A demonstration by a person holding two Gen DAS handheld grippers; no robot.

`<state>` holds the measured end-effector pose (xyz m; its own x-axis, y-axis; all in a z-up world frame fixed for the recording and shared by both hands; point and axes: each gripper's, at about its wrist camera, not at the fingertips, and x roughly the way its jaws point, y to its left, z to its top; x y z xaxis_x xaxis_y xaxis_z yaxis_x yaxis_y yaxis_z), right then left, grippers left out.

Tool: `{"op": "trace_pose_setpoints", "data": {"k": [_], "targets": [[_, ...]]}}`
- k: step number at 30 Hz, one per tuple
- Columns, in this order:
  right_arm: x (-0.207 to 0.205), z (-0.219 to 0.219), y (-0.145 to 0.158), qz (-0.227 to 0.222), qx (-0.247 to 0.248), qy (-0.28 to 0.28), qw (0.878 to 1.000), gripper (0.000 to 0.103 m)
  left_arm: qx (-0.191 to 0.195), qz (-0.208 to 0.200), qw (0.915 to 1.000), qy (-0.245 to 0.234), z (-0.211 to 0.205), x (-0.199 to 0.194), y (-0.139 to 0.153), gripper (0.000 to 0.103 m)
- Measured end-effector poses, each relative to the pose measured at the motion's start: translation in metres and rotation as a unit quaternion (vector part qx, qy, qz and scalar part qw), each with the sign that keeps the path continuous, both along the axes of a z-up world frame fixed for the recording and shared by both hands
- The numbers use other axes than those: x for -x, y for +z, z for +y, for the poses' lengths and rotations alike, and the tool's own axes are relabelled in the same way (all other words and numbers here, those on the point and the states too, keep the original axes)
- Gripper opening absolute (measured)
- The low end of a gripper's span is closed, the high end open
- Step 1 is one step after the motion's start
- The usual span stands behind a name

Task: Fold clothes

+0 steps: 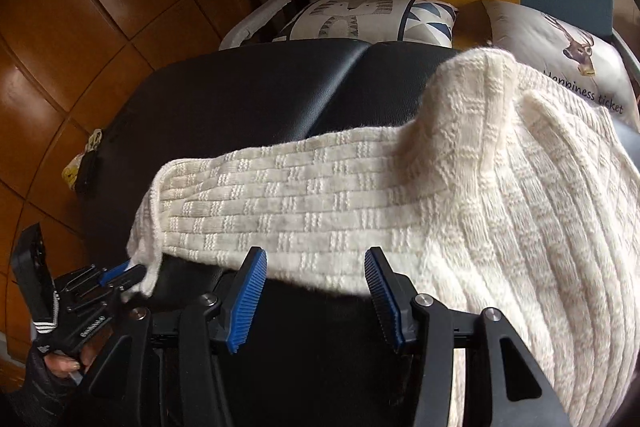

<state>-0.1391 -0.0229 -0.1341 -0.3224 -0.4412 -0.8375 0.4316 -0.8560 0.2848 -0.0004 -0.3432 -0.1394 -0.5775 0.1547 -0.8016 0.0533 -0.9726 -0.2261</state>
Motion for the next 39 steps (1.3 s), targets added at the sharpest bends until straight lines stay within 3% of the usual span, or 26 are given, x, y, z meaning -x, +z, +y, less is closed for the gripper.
{"op": "trace_pose_setpoints", "data": {"k": [3,6,8,12,14,16,18,20,22,24,25,26,29,33,36,39], "targets": [[0.019,-0.014,-0.007,-0.001,-0.014,0.001,1.0,0.052,-0.113,-0.001,0.9925,0.045,-0.039,0.003,-0.002,0.011],[0.035,-0.03,-0.023,-0.023,-0.023,0.01,0.999,0.052,-0.223,0.001,0.9699,0.097,-0.081,0.008,-0.006,0.011],[0.042,-0.042,-0.034,-0.028,-0.034,0.013,0.999,0.055,-0.269,-0.001,0.9523,0.144,-0.109,0.013,-0.013,0.011],[0.047,-0.056,-0.035,-0.014,-0.05,0.003,0.999,0.062,-0.282,-0.02,0.9343,0.218,-0.154,0.025,-0.028,0.011],[0.047,-0.062,-0.035,-0.015,-0.06,-0.001,0.998,0.067,-0.269,-0.041,0.9272,0.258,-0.168,0.027,-0.033,0.012],[0.047,-0.068,-0.035,-0.014,-0.072,-0.003,0.997,0.072,-0.267,-0.042,0.9181,0.29,-0.176,0.022,-0.03,0.012],[0.047,-0.074,-0.036,-0.015,-0.075,-0.002,0.997,0.082,-0.236,-0.027,0.9138,0.33,-0.177,0.009,-0.016,0.015],[0.047,-0.081,-0.037,-0.016,-0.076,0.002,0.997,0.096,-0.232,0.008,0.923,0.307,-0.159,0.0,0.004,0.015],[0.045,-0.088,-0.036,-0.008,-0.087,0.011,0.996,0.098,-0.188,0.007,0.9476,0.258,-0.125,0.005,0.018,0.015],[0.041,-0.081,-0.027,-0.01,-0.058,0.011,0.998,0.09,-0.143,-0.004,0.9698,0.198,-0.082,0.016,0.023,0.015],[0.039,-0.073,-0.021,-0.01,-0.041,0.007,0.999,0.077,-0.126,-0.012,0.9764,0.175,-0.064,0.022,0.021,0.015],[0.035,-0.058,-0.011,-0.009,-0.017,-0.003,1.0,0.075,-0.111,-0.023,0.9805,0.161,-0.05,0.028,0.018,0.015],[0.022,-0.013,0.017,-0.003,0.046,-0.033,0.998,0.075,-0.098,-0.058,0.983,0.144,-0.023,0.048,0.0,0.015],[-0.017,0.064,0.036,-0.005,0.041,-0.051,0.998,0.075,-0.076,-0.064,0.9843,0.146,-0.011,0.07,-0.006,0.015],[-0.058,0.127,0.031,-0.042,0.041,-0.08,0.995,0.075,-0.07,-0.067,0.9843,0.148,-0.012,0.087,-0.015,0.018],[-0.099,0.173,0.01,-0.11,0.087,-0.103,0.985,0.075,-0.053,-0.067,0.9854,0.147,-0.033,0.099,-0.016,0.018]]}}
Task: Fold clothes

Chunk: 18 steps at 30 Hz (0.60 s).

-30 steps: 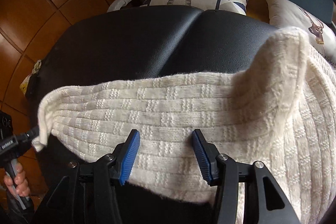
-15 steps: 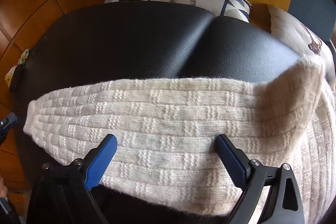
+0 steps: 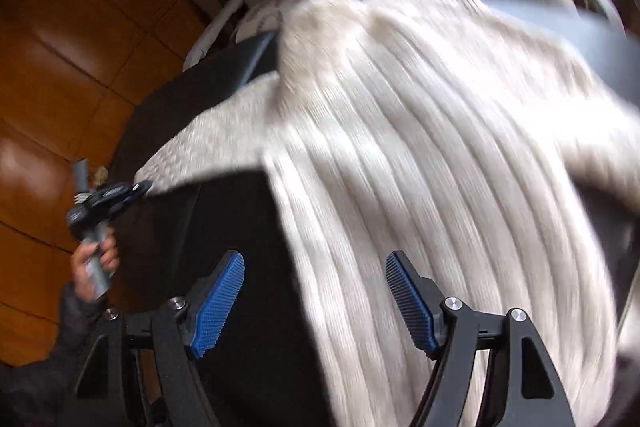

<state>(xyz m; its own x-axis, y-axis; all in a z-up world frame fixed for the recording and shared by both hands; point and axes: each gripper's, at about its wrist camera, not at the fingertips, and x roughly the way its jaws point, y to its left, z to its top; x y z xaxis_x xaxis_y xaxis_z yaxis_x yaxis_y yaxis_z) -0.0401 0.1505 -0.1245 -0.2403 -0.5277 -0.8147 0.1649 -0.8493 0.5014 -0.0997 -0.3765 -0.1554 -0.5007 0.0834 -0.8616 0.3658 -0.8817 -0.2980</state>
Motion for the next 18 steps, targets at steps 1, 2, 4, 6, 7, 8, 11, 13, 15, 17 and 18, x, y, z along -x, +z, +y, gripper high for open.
{"op": "trace_pose_setpoints", "data": {"k": [1,2,4,6,7,8,11,13,15,17,18], "targets": [[-0.014,0.011,-0.009,-0.019,0.011,-0.006,1.0,0.075,0.006,-0.002,1.0,0.002,-0.003,0.008,-0.002,0.018],[-0.026,0.018,-0.017,-0.031,0.019,-0.011,0.999,0.075,0.015,-0.005,0.9999,0.003,-0.002,0.016,-0.002,0.018],[-0.045,0.019,-0.028,-0.03,0.026,-0.019,0.999,0.077,0.02,-0.018,0.9995,0.016,-0.006,0.026,0.007,0.018],[-0.054,0.018,-0.031,-0.032,0.051,-0.028,0.998,0.078,0.001,0.012,0.9998,0.019,0.002,0.017,0.029,0.018],[-0.055,0.016,-0.032,-0.033,0.068,-0.03,0.997,0.078,-0.008,0.035,0.9993,0.006,0.013,0.008,0.041,0.018],[-0.055,0.014,-0.031,-0.033,0.084,-0.028,0.996,0.078,-0.022,0.052,0.9982,-0.02,0.031,-0.002,0.051,0.018],[-0.059,0.017,-0.022,-0.019,0.108,-0.028,0.994,0.077,-0.086,0.072,0.9866,-0.118,0.098,-0.028,0.063,0.018],[-0.064,0.031,-0.01,0.0,0.122,-0.039,0.992,0.077,-0.145,0.043,0.9692,-0.194,0.156,-0.037,0.049,0.018],[-0.072,0.05,0.002,0.019,0.116,-0.056,0.991,0.077,-0.197,0.004,0.9482,-0.25,0.21,-0.051,0.03,0.018],[-0.082,0.072,0.01,0.03,0.116,-0.076,0.99,0.077,-0.25,-0.038,0.9244,-0.285,0.257,-0.065,0.01,0.018],[-0.087,0.085,0.012,0.034,0.116,-0.087,0.989,0.077,-0.268,-0.054,0.9156,-0.294,0.274,-0.076,0.005,0.018]]}}
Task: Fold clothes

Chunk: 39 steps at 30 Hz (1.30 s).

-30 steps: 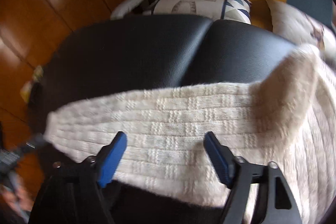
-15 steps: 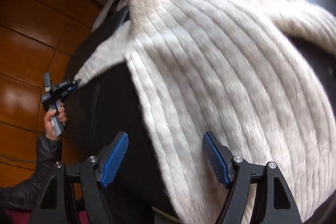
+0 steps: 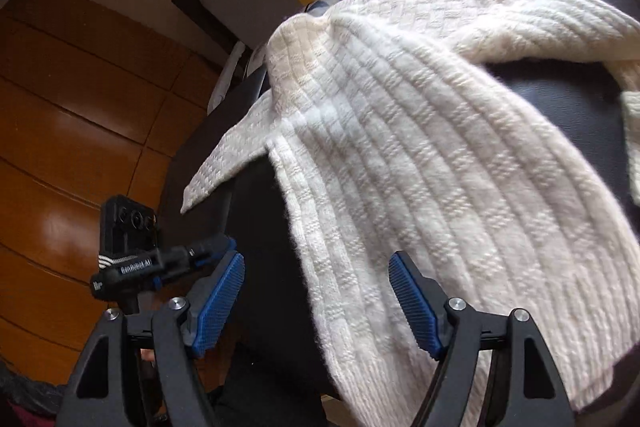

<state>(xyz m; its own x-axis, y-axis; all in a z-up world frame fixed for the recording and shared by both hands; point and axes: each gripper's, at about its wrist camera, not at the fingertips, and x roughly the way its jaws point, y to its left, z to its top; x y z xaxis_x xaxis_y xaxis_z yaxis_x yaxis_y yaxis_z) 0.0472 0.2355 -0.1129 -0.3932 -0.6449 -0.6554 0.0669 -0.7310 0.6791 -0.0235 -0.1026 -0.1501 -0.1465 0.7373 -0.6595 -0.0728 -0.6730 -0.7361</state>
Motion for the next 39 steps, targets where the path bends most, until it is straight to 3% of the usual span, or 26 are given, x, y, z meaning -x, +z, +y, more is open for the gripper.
{"op": "trace_pose_setpoints", "data": {"k": [3,6,13,16,18,20,25,30,33,37,39], "targets": [[-0.013,0.027,0.002,0.002,-0.003,-0.033,0.999,0.077,-0.007,-0.043,0.9987,-0.027,0.047,0.002,-0.023,0.018],[-0.028,0.051,-0.001,0.005,0.006,-0.061,0.998,0.077,-0.015,-0.078,0.9964,-0.028,0.065,-0.009,-0.036,0.018],[-0.044,0.079,-0.016,0.012,0.024,-0.103,0.994,0.077,-0.036,-0.1,0.9944,0.007,0.067,-0.025,-0.026,0.036],[-0.045,0.082,-0.021,0.012,0.026,-0.112,0.993,0.077,-0.029,-0.098,0.9947,0.013,0.071,-0.028,-0.024,0.037],[-0.045,0.081,-0.023,0.008,0.024,-0.109,0.994,0.077,-0.024,-0.094,0.9951,0.022,0.072,-0.029,-0.023,0.034],[-0.044,0.077,-0.026,0.004,0.022,-0.104,0.994,0.077,-0.003,-0.085,0.9961,0.02,0.074,-0.03,-0.026,0.01],[-0.046,0.07,-0.026,0.003,0.046,-0.093,0.995,0.077,0.003,-0.045,0.9979,0.047,0.057,-0.03,-0.013,0.007],[-0.056,0.073,-0.015,0.029,0.092,-0.093,0.991,0.077,-0.008,0.055,0.9938,0.096,-0.007,-0.029,0.049,0.005],[-0.054,0.073,-0.022,0.015,0.085,-0.1,0.991,0.077,0.043,0.08,0.9862,0.138,-0.053,-0.024,0.062,0.005],[-0.043,0.058,-0.045,-0.026,0.062,-0.094,0.993,0.077,0.128,0.038,0.9776,0.163,-0.096,-0.009,0.028,0.005],[-0.04,0.054,-0.043,-0.022,0.052,-0.092,0.994,0.077,0.165,0.028,0.9699,0.177,-0.104,-0.009,0.017,0.005]]}}
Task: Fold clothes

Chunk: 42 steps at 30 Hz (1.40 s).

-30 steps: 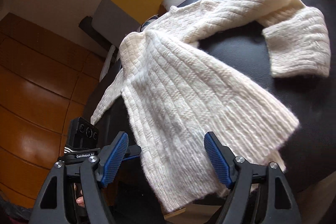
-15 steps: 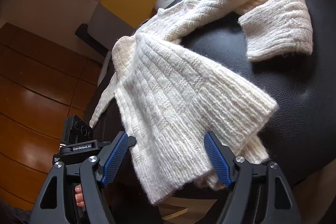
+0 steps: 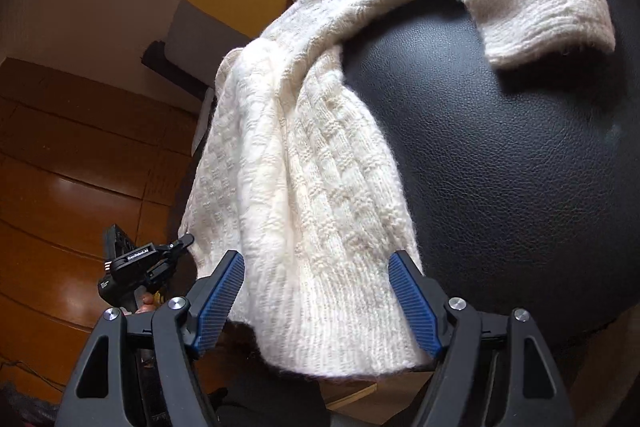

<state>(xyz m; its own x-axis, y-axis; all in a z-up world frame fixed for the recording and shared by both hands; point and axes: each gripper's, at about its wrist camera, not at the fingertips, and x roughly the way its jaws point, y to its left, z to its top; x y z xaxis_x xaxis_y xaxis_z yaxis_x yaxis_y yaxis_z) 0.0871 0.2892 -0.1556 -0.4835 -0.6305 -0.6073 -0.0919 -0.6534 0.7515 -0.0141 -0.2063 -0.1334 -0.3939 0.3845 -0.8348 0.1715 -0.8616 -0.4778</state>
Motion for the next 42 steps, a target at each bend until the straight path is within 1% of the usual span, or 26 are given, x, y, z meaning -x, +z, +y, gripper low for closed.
{"op": "trace_pose_setpoints", "data": {"k": [2,5,6,8,10,12,14,15,16,17,18,19,21,23,24,25,27,29,31,33,34,36,38,39,41,42], "targets": [[0.003,-0.001,0.008,0.011,-0.011,0.0,1.0,0.077,-0.01,0.007,0.9999,0.009,-0.005,-0.005,0.001,0.006],[0.009,0.007,0.023,0.032,-0.038,-0.009,0.999,0.077,-0.018,0.044,0.9984,0.032,-0.003,-0.016,0.023,0.006],[0.014,0.007,0.029,0.04,-0.057,-0.008,0.998,0.077,-0.017,0.064,0.9972,0.034,-0.001,-0.02,0.031,0.006],[0.026,0.0,0.039,0.06,-0.097,0.003,0.993,0.076,-0.004,0.096,0.9953,0.01,0.013,-0.023,0.043,0.006],[0.046,-0.016,0.04,0.066,-0.116,0.029,0.991,0.073,0.013,0.098,0.9948,-0.022,0.035,-0.019,0.043,0.006],[0.067,-0.033,0.029,0.05,-0.134,0.055,0.988,0.071,0.018,0.081,0.9944,-0.066,0.063,-0.014,0.031,0.006],[0.082,-0.045,0.01,0.012,-0.157,0.073,0.985,0.07,0.046,0.046,0.9934,-0.094,0.08,-0.015,0.011,0.006],[0.084,-0.047,0.004,0.005,-0.171,0.077,0.982,0.068,0.059,0.026,0.9923,-0.106,0.086,-0.016,0.0,0.006],[0.084,-0.048,0.0,0.001,-0.187,0.081,0.979,0.064,0.059,0.009,0.9914,-0.116,0.088,-0.018,-0.011,0.006],[0.083,-0.048,0.001,0.0,-0.204,0.084,0.975,0.061,0.047,0.015,0.9923,-0.114,0.084,-0.021,-0.011,0.006],[0.083,-0.046,0.002,-0.004,-0.213,0.085,0.973,0.06,0.035,0.02,0.9929,-0.112,0.079,-0.023,-0.011,0.006],[0.084,-0.043,0.003,-0.007,-0.209,0.087,0.974,0.061,0.014,0.021,0.994,-0.106,0.072,-0.021,-0.008,0.006],[0.086,-0.039,0.005,-0.015,-0.202,0.091,0.975,0.061,-0.001,0.037,0.9963,-0.078,0.054,-0.009,0.005,0.006],[0.094,-0.037,0.019,-0.008,-0.2,0.091,0.975,0.061,0.011,0.062,0.9963,-0.058,0.041,0.014,0.023,0.006],[0.099,-0.036,0.03,0.008,-0.199,0.089,0.976,0.061,0.02,0.074,0.9958,-0.051,0.037,0.027,0.033,0.006],[0.108,-0.034,0.042,0.028,-0.2,0.083,0.976,0.061,0.034,0.085,0.9946,-0.051,0.034,0.044,0.041,0.011],[0.128,-0.033,0.067,0.066,-0.21,0.073,0.973,0.062,0.068,0.103,0.9906,-0.058,0.039,0.077,0.053,0.012],[0.159,-0.036,0.087,0.094,-0.243,0.073,0.963,0.064,0.108,0.113,0.9847,-0.076,0.051,0.115,0.058,0.012],[0.198,-0.041,0.097,0.103,-0.292,0.078,0.948,0.064,0.136,0.119,0.9792,-0.092,0.063,0.156,0.058,0.012],[0.245,-0.045,0.098,0.094,-0.329,0.083,0.936,0.064,0.161,0.129,0.9717,-0.115,0.083,0.188,0.059,0.013],[0.267,-0.046,0.094,0.086,-0.344,0.086,0.931,0.064,0.165,0.13,0.9701,-0.121,0.091,0.202,0.06,0.013],[0.308,-0.046,0.079,0.066,-0.36,0.102,0.925,0.064,0.161,0.14,0.9662,-0.145,0.105,0.227,0.059,0.02],[0.339,-0.047,0.06,0.039,-0.367,0.127,0.921,0.064,0.176,0.15,0.9584,-0.167,0.119,0.247,0.057,0.038],[0.352,-0.047,0.051,0.029,-0.37,0.139,0.918,0.064,0.184,0.155,0.9542,-0.178,0.126,0.257,0.056,0.043],[0.371,-0.05,0.035,0.02,-0.376,0.164,0.912,0.064,0.193,0.162,0.9458,-0.205,0.137,0.27,0.054,0.057],[0.38,-0.051,0.027,0.016,-0.379,0.177,0.908,0.064,0.197,0.165,0.9413,-0.219,0.143,0.277,0.053,0.062]]}}
